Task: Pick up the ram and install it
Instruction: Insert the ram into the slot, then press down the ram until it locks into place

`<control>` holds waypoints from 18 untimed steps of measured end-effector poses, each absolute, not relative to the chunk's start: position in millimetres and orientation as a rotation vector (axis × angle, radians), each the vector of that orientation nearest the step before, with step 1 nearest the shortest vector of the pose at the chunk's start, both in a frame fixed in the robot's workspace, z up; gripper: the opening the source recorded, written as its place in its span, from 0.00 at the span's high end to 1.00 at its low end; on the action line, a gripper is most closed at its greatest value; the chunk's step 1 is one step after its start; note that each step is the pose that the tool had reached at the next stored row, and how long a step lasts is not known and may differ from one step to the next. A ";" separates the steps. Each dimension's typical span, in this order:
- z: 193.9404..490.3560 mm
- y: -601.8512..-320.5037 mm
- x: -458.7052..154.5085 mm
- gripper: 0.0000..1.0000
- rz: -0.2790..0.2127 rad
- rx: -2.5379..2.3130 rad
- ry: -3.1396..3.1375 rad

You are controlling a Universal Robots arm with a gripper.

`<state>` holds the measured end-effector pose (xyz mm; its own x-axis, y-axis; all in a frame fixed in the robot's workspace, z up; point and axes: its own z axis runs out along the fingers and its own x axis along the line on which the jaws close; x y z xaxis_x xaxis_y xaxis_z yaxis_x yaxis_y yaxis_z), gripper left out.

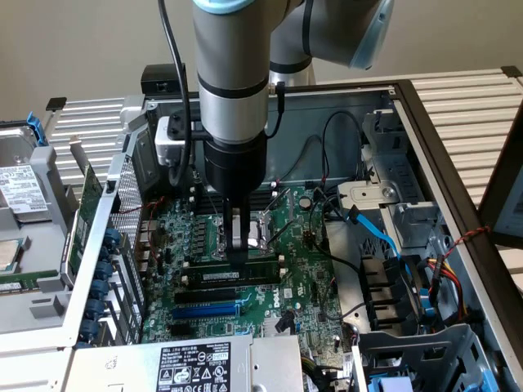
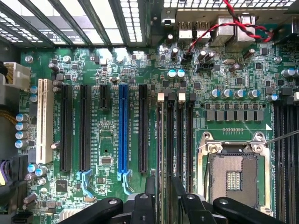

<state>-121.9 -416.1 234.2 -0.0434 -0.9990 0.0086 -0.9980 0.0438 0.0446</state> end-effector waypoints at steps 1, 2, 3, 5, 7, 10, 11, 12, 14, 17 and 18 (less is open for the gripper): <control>235.7 -416.1 -121.9 0.72 -0.041 2.147 -2.242; 236.9 -416.1 -121.8 0.72 -0.041 2.147 -2.242; 237.7 -416.1 -121.8 0.72 -0.041 2.147 -2.242; 238.1 -416.0 -121.8 0.72 -0.041 2.147 -2.243; 238.2 -416.0 -121.8 0.72 -0.042 2.147 -2.242; 239.6 -416.1 -121.8 0.72 -0.047 2.144 -2.239; 240.1 -416.1 -121.8 0.72 -0.050 2.143 -2.238; 240.5 -416.1 -121.9 0.72 -0.052 2.141 -2.236; 241.5 -416.1 -121.9 0.72 -0.056 2.137 -2.232; 243.3 -415.7 -122.4 0.72 -0.052 2.134 -2.229; 244.6 -415.5 -122.6 0.72 -0.049 2.133 -2.228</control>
